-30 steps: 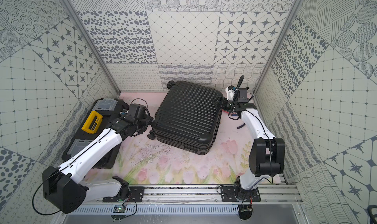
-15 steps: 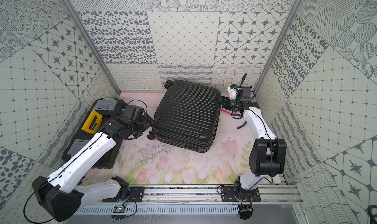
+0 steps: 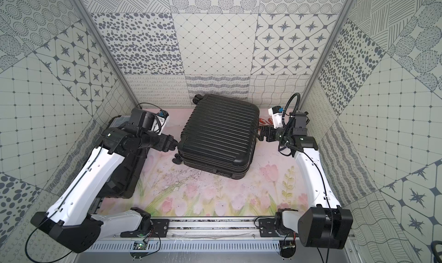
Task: Close the suitcase zippers
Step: Pick up the suitcase from the center of the board.
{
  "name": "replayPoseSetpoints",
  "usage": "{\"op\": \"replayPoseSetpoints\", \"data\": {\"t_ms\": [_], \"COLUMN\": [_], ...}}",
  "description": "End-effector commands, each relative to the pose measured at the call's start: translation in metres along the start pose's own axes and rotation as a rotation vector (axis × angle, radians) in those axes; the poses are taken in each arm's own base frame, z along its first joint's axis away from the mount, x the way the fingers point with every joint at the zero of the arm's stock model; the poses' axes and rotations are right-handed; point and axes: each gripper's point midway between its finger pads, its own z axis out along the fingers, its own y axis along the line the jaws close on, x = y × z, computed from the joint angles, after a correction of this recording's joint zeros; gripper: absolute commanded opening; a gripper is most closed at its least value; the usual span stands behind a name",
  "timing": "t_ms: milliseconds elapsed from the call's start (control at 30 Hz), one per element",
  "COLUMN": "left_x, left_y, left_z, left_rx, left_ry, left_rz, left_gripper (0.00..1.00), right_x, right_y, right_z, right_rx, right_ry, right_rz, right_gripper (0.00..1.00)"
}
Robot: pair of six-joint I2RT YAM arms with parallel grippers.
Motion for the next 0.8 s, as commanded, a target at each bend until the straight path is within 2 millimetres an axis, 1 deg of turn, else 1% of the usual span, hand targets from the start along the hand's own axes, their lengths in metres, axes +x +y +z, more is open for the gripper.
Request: {"op": "replayPoseSetpoints", "data": {"t_ms": [0, 33, 133, 200, 267, 367, 400, 467, 567, 667, 767], "left_x": [0.031, 0.031, 0.023, 0.023, 0.027, 0.04, 0.039, 0.028, 0.017, 0.016, 0.017], "left_y": [-0.018, -0.019, -0.016, -0.017, -0.014, -0.001, 0.003, 0.003, -0.005, -0.012, -0.011], "left_z": [0.003, 0.006, 0.014, 0.019, 0.027, 0.043, 0.048, 0.053, 0.063, 0.073, 0.079], "left_rx": [0.216, 0.228, 0.216, 0.225, 0.217, 0.194, 0.183, 0.171, 0.195, 0.235, 0.259], "left_ry": [0.155, 0.156, 0.125, 0.109, 0.132, 0.206, 0.204, 0.149, 0.075, 0.028, 0.025], "left_rz": [0.645, 0.702, 0.837, 0.932, 0.999, 1.097, 1.13, 1.164, 1.19, 1.21, 1.208], "left_gripper": [0.83, 0.82, 0.81, 0.82, 0.82, 0.83, 0.83, 0.84, 0.85, 0.87, 0.87], "right_x": [0.009, 0.011, 0.017, 0.021, 0.025, 0.033, 0.034, 0.038, 0.043, 0.047, 0.051], "right_y": [0.017, 0.018, 0.019, 0.019, 0.017, 0.015, 0.015, 0.014, 0.014, 0.013, 0.012], "right_z": [-0.004, -0.005, -0.008, -0.01, -0.011, -0.011, -0.011, -0.01, -0.009, -0.008, -0.009], "right_rx": [-0.083, -0.084, -0.075, -0.065, -0.051, -0.04, -0.039, -0.042, -0.049, -0.046, -0.044], "right_ry": [0.01, 0.014, 0.021, 0.023, 0.026, 0.038, 0.038, 0.037, 0.029, 0.03, 0.033], "right_rz": [-0.042, -0.041, -0.058, -0.069, -0.072, -0.066, -0.062, -0.052, -0.038, -0.03, -0.026], "right_gripper": [0.94, 0.94, 0.94, 0.95, 0.95, 0.95, 0.95, 0.95, 0.95, 0.95, 0.95]}}
